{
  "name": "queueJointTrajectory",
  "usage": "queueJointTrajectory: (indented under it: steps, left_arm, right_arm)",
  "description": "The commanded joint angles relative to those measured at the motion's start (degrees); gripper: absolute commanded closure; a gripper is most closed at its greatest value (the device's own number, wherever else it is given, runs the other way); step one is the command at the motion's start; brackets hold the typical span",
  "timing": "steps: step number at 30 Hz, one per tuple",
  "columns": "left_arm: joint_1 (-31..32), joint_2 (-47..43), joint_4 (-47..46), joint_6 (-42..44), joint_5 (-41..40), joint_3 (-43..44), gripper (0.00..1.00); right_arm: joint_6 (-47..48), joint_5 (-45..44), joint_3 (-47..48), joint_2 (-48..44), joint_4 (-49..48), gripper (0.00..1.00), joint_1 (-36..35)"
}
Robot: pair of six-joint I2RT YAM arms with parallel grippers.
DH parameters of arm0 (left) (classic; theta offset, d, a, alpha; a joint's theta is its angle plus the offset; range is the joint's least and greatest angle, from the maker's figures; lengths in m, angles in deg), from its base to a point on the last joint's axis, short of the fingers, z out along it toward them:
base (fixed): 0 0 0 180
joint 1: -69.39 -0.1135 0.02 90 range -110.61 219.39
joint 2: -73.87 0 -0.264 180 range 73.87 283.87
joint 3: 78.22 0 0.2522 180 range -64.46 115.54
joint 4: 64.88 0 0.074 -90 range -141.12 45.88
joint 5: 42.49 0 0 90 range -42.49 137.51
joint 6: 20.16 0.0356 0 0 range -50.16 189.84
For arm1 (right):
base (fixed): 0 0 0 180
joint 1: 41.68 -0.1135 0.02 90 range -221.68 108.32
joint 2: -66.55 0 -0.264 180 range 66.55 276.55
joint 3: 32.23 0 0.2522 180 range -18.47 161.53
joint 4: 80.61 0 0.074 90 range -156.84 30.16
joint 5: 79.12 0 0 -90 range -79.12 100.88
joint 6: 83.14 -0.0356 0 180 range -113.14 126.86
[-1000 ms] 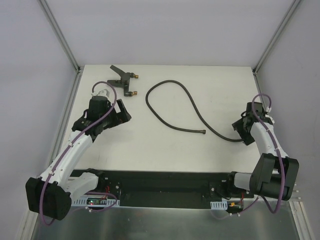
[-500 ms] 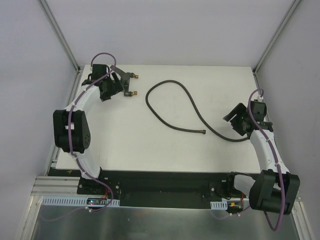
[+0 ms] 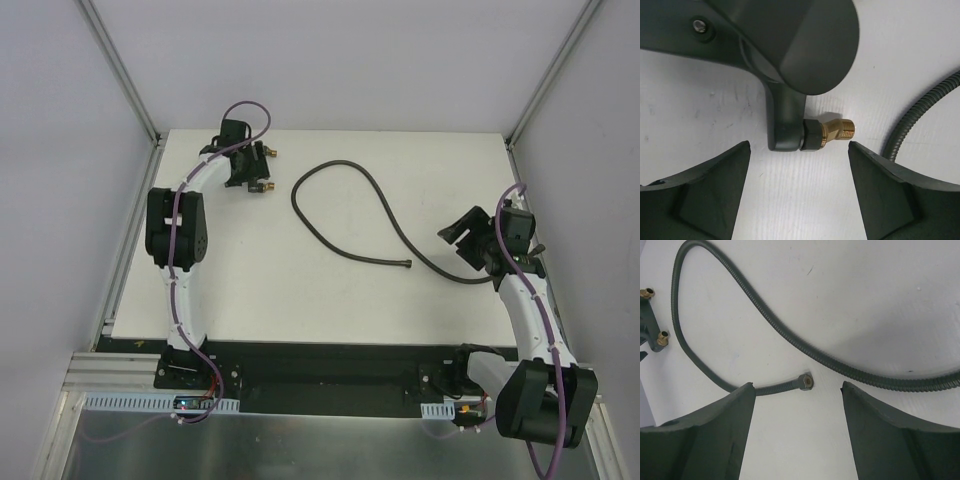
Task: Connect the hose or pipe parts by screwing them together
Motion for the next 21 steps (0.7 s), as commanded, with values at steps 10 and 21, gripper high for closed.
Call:
queueJointTrajectory:
  steps: [10,21]
  left_arm:
    - [1.02,5.32,2.08,1.69,-7.18,6.48,0.27]
    - [1.02,7.43,3.67,1.69,-5.18,8.42,0.49]
  right_arm:
    - [-2.03,6.16,1.32,-3.10,-4.82,0.28,0.25]
    - [-3.09,8.45,0.36,-3.46,-6.23,0.27,0.16]
